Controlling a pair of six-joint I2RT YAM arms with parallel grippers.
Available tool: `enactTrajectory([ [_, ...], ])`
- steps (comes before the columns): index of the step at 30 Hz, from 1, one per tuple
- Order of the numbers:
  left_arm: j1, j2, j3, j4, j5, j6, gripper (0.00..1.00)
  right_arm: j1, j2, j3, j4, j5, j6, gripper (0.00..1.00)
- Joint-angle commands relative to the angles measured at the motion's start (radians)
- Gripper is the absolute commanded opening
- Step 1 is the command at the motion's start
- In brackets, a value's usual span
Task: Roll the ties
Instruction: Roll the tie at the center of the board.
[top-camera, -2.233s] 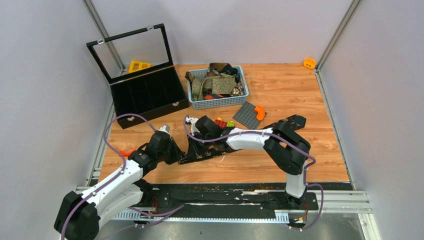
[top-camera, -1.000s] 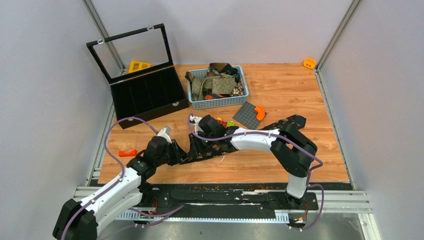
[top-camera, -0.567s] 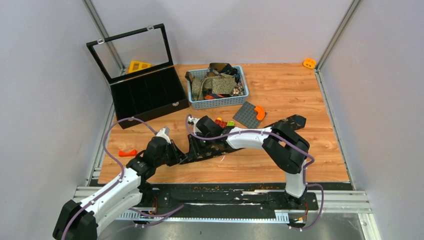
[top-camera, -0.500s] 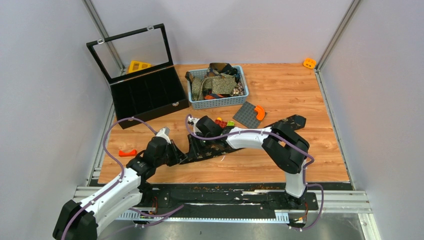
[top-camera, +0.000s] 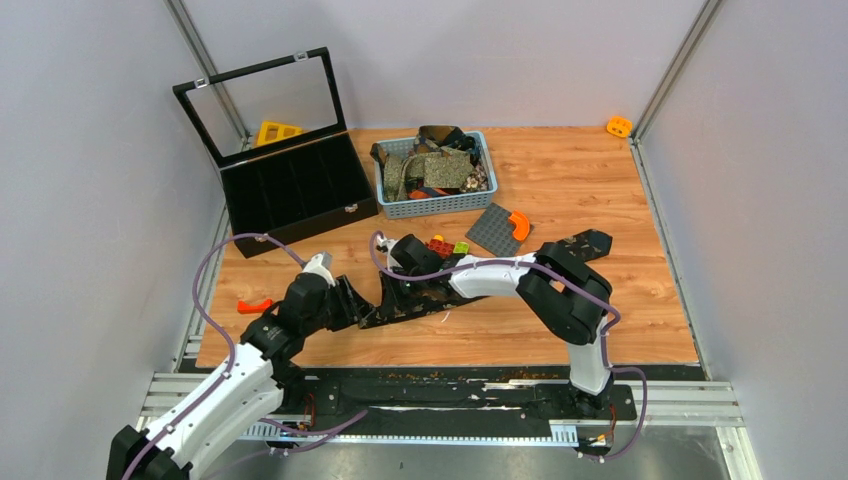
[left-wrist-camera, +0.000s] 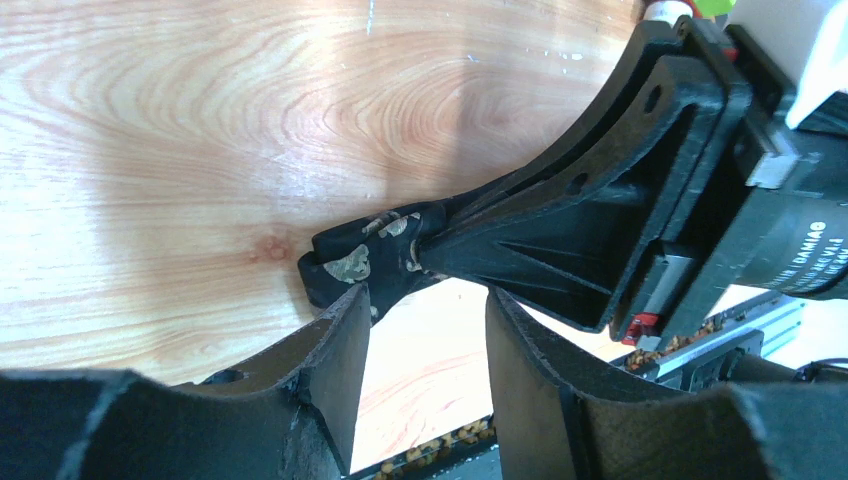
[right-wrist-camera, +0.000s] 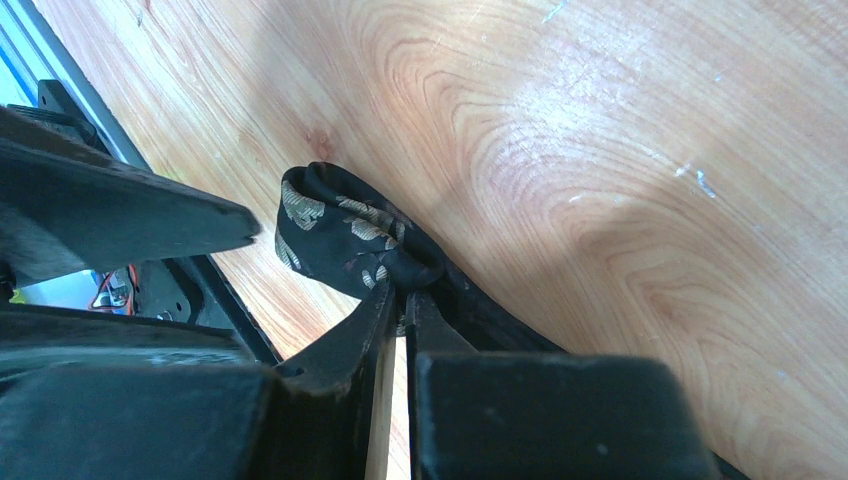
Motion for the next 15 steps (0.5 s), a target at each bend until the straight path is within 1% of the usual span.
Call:
enactTrajectory([
  [1,-0.003,-0.034,0.079,-0.138,-0.090,0.021,0.55,0.000,0.021,-0.024,0.006,0.015,0.019,0.00],
  [4,-0.003,-0.036,0.111,-0.225,-0.151,0.022,0.55,0.000,0.031,-0.039,0.014,0.012,0.023,0.00],
  [7,-0.004,-0.041,0.120,-0.273,-0.195,0.021,0.56,0.000,0.039,-0.053,0.025,0.011,0.027,0.00],
  [15,-0.003,-0.044,0.063,-0.277,-0.234,-0.019,0.55,-0.001,0.054,-0.074,0.043,0.006,0.031,0.00],
])
